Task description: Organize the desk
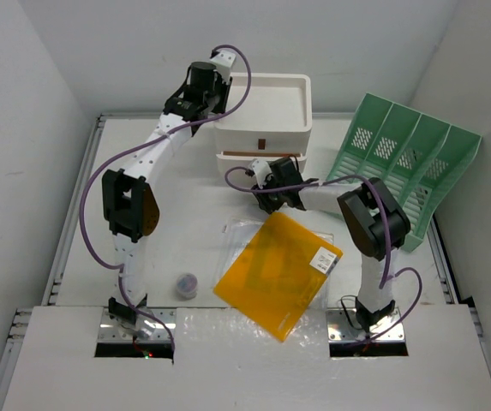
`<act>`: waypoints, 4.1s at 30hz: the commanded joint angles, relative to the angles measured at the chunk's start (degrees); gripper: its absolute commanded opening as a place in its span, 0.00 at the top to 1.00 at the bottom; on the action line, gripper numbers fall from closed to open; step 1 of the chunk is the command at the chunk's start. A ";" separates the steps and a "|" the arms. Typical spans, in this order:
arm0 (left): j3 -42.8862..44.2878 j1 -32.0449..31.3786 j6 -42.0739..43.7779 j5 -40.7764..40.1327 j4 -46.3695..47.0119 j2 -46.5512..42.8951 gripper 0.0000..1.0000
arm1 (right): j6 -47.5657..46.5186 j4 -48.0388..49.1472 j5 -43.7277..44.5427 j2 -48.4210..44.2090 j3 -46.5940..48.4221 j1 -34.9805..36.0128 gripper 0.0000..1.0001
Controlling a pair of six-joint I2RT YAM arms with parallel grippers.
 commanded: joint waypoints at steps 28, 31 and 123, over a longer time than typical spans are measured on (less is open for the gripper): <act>1.70 0.03 3.98 5.25 -5.89 -1.03 0.55 | -10.92 9.08 17.06 -23.63 -8.43 7.51 1.00; 1.79 0.03 3.80 7.97 -5.98 -2.97 0.43 | -8.47 11.01 18.63 -24.77 -7.82 7.42 1.00; -30.82 5.39 4.59 24.15 -1.49 -31.80 1.00 | 35.14 11.63 40.78 -10.37 2.82 9.09 0.45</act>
